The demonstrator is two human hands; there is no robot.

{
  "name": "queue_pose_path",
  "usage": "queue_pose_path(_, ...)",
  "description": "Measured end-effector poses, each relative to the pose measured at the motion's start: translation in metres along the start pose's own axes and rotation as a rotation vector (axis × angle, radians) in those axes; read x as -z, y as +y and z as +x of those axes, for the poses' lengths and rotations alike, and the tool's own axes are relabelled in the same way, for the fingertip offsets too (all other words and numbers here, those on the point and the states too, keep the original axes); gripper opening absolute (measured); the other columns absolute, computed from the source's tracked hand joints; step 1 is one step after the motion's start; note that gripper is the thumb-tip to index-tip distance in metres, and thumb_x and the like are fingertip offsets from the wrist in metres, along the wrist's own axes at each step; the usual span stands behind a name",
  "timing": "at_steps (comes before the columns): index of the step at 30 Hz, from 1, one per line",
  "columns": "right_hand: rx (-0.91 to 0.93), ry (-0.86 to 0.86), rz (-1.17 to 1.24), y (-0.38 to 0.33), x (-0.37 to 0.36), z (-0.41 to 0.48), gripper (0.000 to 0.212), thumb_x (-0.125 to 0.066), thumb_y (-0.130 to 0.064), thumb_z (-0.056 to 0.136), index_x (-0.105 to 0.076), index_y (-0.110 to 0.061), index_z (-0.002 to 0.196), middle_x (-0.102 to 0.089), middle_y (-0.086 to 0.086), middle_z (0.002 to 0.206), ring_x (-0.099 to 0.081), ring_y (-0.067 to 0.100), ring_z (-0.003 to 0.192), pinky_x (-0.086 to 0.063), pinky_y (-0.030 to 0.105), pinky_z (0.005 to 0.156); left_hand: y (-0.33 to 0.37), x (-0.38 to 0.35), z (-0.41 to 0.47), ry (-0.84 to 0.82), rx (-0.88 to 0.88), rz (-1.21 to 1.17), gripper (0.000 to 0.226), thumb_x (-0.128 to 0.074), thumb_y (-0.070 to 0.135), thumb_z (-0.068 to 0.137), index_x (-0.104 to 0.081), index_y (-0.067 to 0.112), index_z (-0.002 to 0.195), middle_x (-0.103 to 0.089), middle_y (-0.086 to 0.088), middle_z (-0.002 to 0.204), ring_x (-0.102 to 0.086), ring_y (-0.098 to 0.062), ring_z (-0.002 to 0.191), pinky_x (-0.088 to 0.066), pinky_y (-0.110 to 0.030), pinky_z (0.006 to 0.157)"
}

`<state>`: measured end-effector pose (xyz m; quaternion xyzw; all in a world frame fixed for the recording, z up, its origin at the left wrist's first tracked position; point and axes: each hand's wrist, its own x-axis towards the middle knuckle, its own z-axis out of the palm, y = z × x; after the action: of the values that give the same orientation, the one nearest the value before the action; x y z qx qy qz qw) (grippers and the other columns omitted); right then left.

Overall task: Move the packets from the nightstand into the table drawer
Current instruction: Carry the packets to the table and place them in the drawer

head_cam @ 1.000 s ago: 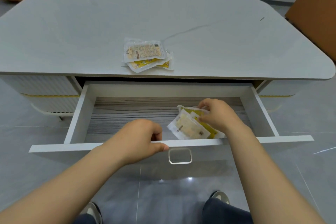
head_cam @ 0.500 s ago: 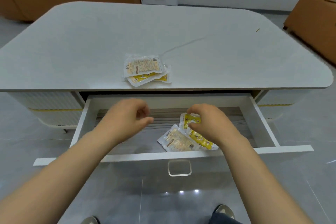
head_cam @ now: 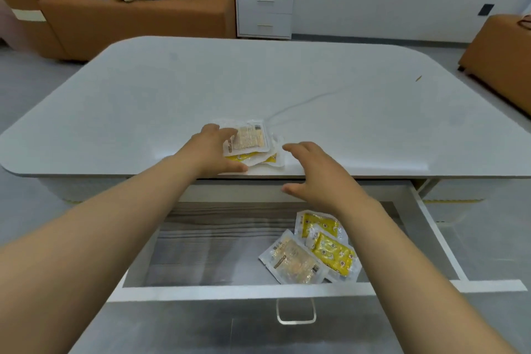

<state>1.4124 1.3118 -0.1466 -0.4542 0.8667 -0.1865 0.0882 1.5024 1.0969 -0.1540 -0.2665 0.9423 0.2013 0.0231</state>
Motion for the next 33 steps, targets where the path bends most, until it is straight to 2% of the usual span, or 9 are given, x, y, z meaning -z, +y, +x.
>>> queue_pose_path(4,0.025,-0.033,0.021,-0.003,-0.008,0.049,0.084,-0.069,-0.041,0.083,-0.018,-0.036,0.149,-0.018,0.001,0.157,-0.039,0.023,0.135,-0.04,0.037,0.104,-0.011,-0.002,0.011,0.006,-0.041,0.035,0.084,-0.074,0.052,0.069,-0.037,0.032,0.142,-0.035,-0.003,0.145,-0.036,-0.023,0.132,-0.034,-0.036,0.107)
queue_pose_path(8,0.018,-0.134,-0.008,-0.004,-0.021,0.08,0.094,-0.07,-0.045,0.081,-0.007,-0.041,0.15,-0.009,0.005,0.16,-0.028,0.027,0.142,-0.033,0.039,0.109,-0.018,-0.001,0.019,0.015,-0.042,0.019,0.082,-0.076,0.055,0.065,-0.041,0.038,0.136,-0.042,0.0,0.14,-0.04,-0.025,0.128,-0.039,-0.041,0.105)
queue_pose_path(11,0.043,-0.156,-0.096,0.0,-0.026,0.09,0.087,-0.065,-0.051,0.082,-0.014,-0.036,0.151,-0.026,0.005,0.155,-0.028,0.027,0.139,-0.031,0.041,0.111,-0.02,0.0,0.026,-0.005,-0.022,-0.011,0.076,-0.078,0.051,0.065,-0.043,0.039,0.131,-0.048,0.0,0.135,-0.042,-0.026,0.125,-0.042,-0.043,0.1)
queue_pose_path(17,0.077,-0.032,-0.088,-0.002,-0.031,0.084,0.062,-0.061,-0.041,0.089,-0.037,-0.027,0.145,-0.052,0.002,0.138,-0.047,0.023,0.124,-0.041,0.034,0.096,-0.018,0.003,0.026,0.0,-0.073,-0.11,0.061,-0.081,0.035,0.069,-0.049,0.035,0.121,-0.051,0.0,0.127,-0.048,-0.022,0.114,-0.038,-0.029,0.083)
queue_pose_path(24,0.144,0.064,-0.08,0.002,-0.039,0.048,0.049,-0.056,-0.043,0.092,-0.049,-0.025,0.137,-0.061,0.0,0.12,-0.052,0.022,0.11,-0.045,0.033,0.087,-0.015,-0.006,-0.004,0.014,-0.153,-0.163,0.048,-0.076,0.03,0.069,-0.053,0.038,0.11,-0.053,-0.001,0.109,-0.051,-0.02,0.095,-0.038,-0.025,0.066)
queue_pose_path(29,0.12,0.076,0.052,0.003,-0.039,0.012,0.047,-0.058,-0.042,0.091,-0.054,-0.026,0.134,-0.061,-0.003,0.115,-0.052,0.017,0.105,-0.043,0.027,0.082,-0.006,-0.018,-0.038,0.037,-0.122,-0.367,0.038,-0.077,0.021,0.069,-0.06,0.033,0.1,-0.058,0.002,0.106,-0.055,-0.016,0.095,-0.046,-0.02,0.067)
queue_pose_path(33,0.079,0.05,0.172,0.002,-0.037,-0.022,0.045,-0.063,-0.038,0.089,-0.057,-0.026,0.132,-0.06,-0.004,0.114,-0.052,0.014,0.104,-0.046,0.031,0.088,0.004,-0.025,-0.069,0.023,-0.087,-0.462,0.035,-0.081,0.02,0.067,-0.064,0.03,0.096,-0.062,0.008,0.1,-0.058,-0.011,0.089,-0.047,-0.017,0.069)
